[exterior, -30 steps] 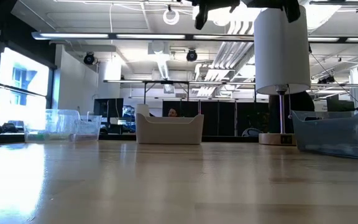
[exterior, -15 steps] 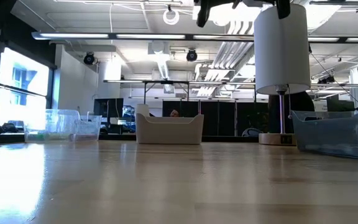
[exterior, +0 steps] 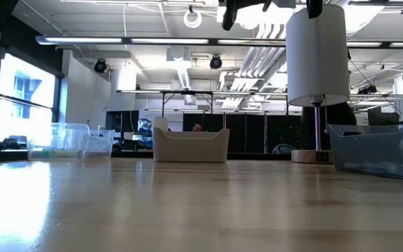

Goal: Pick & Place Markers
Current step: Put the purple marker into the black bin

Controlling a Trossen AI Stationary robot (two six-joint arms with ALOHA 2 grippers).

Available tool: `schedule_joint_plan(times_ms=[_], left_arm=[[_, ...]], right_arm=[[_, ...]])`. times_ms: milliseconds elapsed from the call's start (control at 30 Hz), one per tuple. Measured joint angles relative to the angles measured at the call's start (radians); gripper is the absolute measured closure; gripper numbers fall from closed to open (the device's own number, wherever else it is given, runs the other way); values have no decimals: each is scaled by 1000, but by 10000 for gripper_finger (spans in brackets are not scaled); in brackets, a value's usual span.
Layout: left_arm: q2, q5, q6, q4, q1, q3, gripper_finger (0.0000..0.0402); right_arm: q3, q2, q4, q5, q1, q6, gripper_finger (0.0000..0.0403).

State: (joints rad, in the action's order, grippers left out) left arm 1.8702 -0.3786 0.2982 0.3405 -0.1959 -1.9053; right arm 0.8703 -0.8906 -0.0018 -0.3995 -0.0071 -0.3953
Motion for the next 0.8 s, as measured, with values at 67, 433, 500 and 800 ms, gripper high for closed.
schedule_joint_plan(times_ms=[67, 433, 500, 800], left_arm=[[0, 13, 3, 4, 2, 0, 306], [-41, 18, -33, 130, -74, 3, 215], [-61, 47, -59, 138, -90, -3, 219], [-188, 171, -174, 373, -99, 7, 279]], right_arm=[[0, 0, -18, 7, 0, 4, 375], [0, 86, -445, 7, 0, -242, 375], [0, 98, -604, 15, 0, -349, 375], [-1, -45, -1100, 222, 15, -685, 375]])
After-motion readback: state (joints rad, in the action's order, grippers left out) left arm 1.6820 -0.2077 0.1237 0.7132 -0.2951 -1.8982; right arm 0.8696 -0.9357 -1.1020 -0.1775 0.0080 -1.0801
